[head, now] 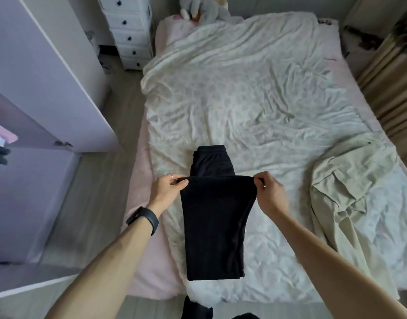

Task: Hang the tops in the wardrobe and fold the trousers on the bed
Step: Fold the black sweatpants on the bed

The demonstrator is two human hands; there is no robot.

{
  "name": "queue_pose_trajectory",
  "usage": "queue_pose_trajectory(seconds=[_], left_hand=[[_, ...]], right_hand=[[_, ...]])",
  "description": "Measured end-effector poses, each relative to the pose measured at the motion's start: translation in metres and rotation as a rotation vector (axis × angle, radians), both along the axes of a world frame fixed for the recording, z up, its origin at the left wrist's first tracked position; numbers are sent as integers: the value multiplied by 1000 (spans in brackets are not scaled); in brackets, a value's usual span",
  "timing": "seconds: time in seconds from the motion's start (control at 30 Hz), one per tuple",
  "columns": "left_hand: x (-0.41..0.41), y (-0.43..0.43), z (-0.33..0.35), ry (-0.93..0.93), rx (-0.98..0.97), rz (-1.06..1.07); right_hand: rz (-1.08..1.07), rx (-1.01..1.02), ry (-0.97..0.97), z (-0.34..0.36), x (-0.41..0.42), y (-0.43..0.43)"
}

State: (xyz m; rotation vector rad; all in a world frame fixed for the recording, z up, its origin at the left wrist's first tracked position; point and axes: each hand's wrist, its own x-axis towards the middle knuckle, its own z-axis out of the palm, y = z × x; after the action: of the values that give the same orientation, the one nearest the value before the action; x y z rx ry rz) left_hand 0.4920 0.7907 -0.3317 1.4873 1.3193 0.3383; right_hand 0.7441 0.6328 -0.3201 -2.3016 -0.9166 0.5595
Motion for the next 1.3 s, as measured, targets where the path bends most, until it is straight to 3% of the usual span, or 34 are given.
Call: queue_pose_trajectory(seconds=[0.33,0.57,0.93,1.1,1.13,1.2,1.27,1.3], left_hand=[[57,114,-79,54,-11,24],[92,163,-123,-27,-237,39],[129,223,-204,108,-55,84],[142,224,-234,252,-40,13],[144,218,-235,273,6,16],[143,192,-232,365,314,-6],[138,145,-228,415,703,-169],[136,118,-228,410,791,-281]], right_hand=[[85,-115,-143,-80,55,119],[-13,-137,-18,-134,85,179],[32,-96,-21,-206,139,244],[23,-119,16,-244,142,253],[-8,-108,19,-247,137,251],[-43,-97,-30,-245,113,236],[34,-34,-182,-236,72,206],[96,-18,-244,-232,49,187]])
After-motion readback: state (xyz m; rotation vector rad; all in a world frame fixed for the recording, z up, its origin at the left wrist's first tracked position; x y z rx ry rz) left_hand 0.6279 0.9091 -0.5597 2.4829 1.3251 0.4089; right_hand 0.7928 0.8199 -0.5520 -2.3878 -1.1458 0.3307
